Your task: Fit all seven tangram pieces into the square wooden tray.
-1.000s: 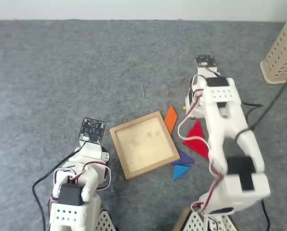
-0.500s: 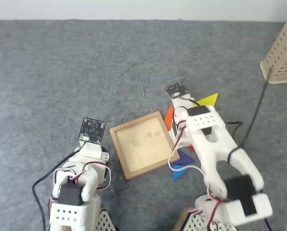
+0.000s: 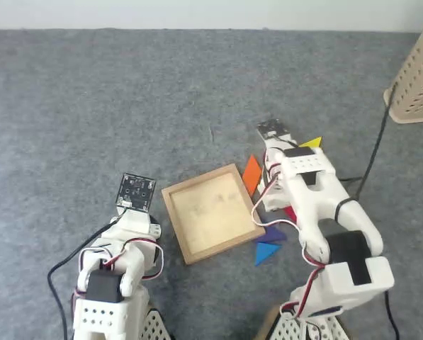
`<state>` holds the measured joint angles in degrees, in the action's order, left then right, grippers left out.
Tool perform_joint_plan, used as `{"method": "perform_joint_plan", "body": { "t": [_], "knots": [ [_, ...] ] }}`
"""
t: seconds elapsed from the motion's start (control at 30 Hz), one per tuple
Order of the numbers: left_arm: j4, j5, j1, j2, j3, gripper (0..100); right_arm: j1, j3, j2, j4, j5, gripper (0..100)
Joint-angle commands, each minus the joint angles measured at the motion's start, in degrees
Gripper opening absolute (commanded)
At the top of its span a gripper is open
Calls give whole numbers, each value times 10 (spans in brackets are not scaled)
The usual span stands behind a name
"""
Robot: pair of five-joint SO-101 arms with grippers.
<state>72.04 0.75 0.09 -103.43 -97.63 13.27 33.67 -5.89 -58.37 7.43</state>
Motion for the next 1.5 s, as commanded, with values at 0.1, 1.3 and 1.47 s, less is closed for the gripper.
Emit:
{"method": "perform_joint_plan", "body": {
  "t": [0.1, 1.3, 1.47],
  "knots": [
    [4, -4, -4, -12, 11, 12, -7, -9, -2, 4, 3, 186],
    [4, -4, -4, -12, 11, 12, 297, -246, -44, -91, -169, 6],
    [4, -4, -4, -12, 11, 12, 327, -268, -76, -91, -210, 9]
  ]
}}
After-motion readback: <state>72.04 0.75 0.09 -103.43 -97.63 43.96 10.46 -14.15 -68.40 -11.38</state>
